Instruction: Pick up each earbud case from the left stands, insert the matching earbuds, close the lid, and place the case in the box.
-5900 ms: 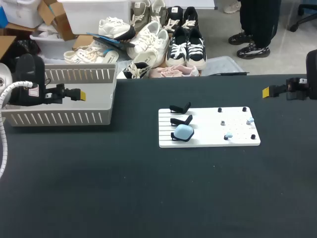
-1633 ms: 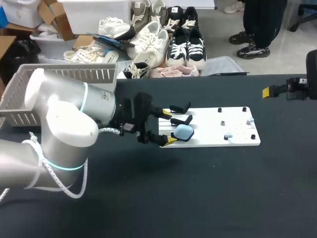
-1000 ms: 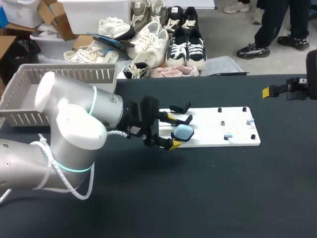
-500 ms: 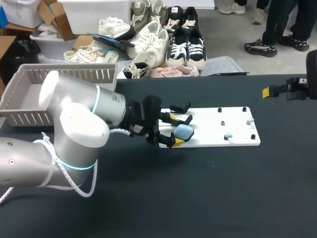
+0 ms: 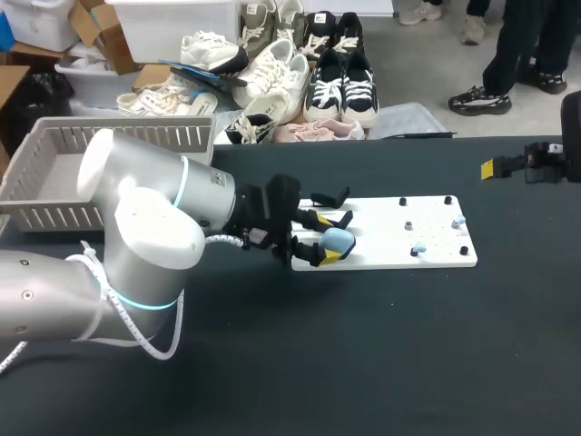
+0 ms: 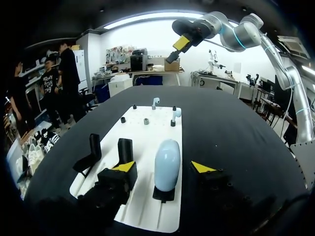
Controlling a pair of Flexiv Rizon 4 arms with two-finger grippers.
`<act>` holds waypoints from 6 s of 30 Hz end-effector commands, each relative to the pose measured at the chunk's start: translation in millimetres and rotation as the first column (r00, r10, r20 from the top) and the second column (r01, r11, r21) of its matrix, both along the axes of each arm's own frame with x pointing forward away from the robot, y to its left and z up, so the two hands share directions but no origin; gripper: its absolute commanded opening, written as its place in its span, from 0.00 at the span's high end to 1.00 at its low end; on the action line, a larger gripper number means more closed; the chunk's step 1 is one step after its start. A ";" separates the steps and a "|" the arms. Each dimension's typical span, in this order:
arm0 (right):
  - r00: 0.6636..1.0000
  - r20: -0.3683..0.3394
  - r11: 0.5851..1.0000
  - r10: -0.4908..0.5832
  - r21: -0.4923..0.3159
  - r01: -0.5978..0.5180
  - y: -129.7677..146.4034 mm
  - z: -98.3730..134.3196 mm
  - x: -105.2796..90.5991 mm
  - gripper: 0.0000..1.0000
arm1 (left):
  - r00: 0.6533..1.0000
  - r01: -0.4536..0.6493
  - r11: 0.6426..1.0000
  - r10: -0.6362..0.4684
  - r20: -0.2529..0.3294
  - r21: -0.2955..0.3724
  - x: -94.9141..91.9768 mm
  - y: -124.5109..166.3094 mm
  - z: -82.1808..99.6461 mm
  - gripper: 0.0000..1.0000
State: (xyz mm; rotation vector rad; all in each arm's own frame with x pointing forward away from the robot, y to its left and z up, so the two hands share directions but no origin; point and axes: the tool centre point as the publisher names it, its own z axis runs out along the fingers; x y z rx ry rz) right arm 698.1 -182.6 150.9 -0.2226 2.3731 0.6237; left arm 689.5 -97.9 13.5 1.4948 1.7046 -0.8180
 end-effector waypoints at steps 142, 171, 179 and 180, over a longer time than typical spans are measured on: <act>0.939 -0.006 0.936 0.343 -0.083 -0.343 114.1 -9.7 -16.8 0.00 | 0.995 0.076 0.996 -0.073 0.063 -0.036 -30.1 -65.8 92.5 1.00; 0.992 -0.086 0.973 0.097 -0.200 -0.112 40.6 -20.8 -47.3 0.00 | 0.994 0.103 0.923 -0.077 0.082 -0.372 -11.4 -75.7 139.3 1.00; 0.992 -0.098 0.973 0.083 -0.205 -0.101 35.6 -22.9 -45.0 0.00 | 0.990 0.116 0.927 -0.078 0.120 -0.356 -8.7 -74.0 135.6 1.00; 0.992 -0.099 0.973 0.082 -0.206 -0.101 35.4 -22.5 -44.5 0.00 | 0.989 0.116 0.928 -0.077 0.123 -0.354 -8.2 -74.2 134.7 1.00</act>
